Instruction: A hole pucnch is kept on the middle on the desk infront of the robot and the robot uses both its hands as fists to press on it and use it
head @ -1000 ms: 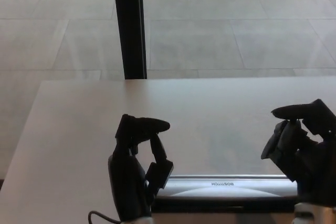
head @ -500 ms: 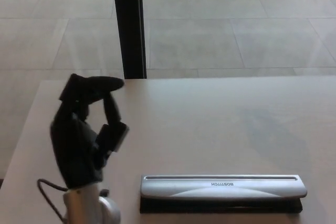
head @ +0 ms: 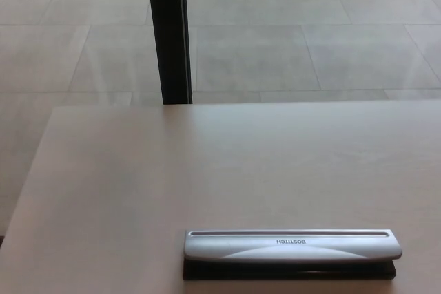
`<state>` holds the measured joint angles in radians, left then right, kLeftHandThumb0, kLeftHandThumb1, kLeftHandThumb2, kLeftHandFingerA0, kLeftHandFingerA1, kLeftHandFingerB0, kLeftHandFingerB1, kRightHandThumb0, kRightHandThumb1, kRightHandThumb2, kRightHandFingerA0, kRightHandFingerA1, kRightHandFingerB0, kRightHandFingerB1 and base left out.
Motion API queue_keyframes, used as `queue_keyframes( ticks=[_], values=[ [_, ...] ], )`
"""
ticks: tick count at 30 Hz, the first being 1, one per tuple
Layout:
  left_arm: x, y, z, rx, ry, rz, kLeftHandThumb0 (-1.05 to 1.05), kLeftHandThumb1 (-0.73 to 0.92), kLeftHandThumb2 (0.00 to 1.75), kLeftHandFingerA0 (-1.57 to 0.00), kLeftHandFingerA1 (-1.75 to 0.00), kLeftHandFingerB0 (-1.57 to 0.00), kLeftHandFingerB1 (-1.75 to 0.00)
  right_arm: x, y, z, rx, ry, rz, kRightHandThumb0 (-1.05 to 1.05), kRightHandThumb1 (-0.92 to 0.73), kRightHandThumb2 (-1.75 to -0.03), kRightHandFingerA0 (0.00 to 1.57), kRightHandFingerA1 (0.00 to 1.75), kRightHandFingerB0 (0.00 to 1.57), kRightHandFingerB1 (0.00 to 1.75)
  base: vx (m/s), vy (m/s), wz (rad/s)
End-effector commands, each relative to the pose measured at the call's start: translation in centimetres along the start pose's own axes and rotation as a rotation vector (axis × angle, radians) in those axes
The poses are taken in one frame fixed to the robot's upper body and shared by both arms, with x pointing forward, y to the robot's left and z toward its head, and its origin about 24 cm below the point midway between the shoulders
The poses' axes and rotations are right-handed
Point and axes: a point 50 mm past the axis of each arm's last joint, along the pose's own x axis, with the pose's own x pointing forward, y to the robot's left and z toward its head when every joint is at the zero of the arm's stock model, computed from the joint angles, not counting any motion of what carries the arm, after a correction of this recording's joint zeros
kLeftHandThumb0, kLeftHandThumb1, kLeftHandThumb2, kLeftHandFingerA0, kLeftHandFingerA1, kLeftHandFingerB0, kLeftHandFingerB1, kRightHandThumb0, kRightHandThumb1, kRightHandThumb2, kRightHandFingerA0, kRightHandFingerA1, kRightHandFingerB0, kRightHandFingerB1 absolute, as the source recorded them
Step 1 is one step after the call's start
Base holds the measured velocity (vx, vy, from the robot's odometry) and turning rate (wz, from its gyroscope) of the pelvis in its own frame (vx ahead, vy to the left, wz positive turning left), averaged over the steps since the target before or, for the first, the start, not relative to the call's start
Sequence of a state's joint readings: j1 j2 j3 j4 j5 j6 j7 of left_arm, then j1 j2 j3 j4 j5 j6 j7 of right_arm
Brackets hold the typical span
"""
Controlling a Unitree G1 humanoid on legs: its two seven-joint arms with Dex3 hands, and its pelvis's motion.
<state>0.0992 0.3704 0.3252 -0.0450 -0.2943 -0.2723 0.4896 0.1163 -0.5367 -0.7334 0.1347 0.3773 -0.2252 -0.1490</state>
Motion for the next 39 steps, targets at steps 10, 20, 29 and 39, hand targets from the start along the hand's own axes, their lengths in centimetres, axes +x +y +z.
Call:
queue_keyframes(
  ticks=[10,20,29,39],
  values=[
    [-11.2,20.8,-10.9,0.186,0.841,0.598,-0.72,0.19,1.35,-1.3,-1.58,-0.8,-1.21,-11.1,-11.2,-11.8,0.067,0.534,-0.938,-0.4,-0.83,-0.69,0.73,1.69,0.65,1.03,0.0,0.0,0.0],
    [-19.3,22.1,-13.4,0.345,1.256,0.51,-0.21,0.01,1.41,-1.27,-1.56,-1.04,-1.15,-16.7,-10.0,-15.2,0.131,0.763,-1.031,-0.43,-0.75,-0.68,0.62,1.51,0.58,0.96,0.0,0.0,0.0],
    [-20.1,22.8,-13.3,0.396,1.283,0.457,-0.41,0.15,1.15,-1.32,-1.34,-1.04,-1.07,-20.2,-8.2,-16.8,0.042,0.919,-0.867,-0.35,-0.64,-0.85,1.02,1.66,0.76,0.87,0.0,0.0,0.0],
    [-18.8,21.3,-14.0,0.445,1.298,0.187,-0.31,0.01,1.05,-1.39,-1.11,-1.03,-0.85,-21.1,-4.4,-17.4,-0.004,0.958,-0.586,-0.44,-0.69,-0.74,0.94,1.58,0.71,0.87,0.0,0.0,0.0]
  ],
)
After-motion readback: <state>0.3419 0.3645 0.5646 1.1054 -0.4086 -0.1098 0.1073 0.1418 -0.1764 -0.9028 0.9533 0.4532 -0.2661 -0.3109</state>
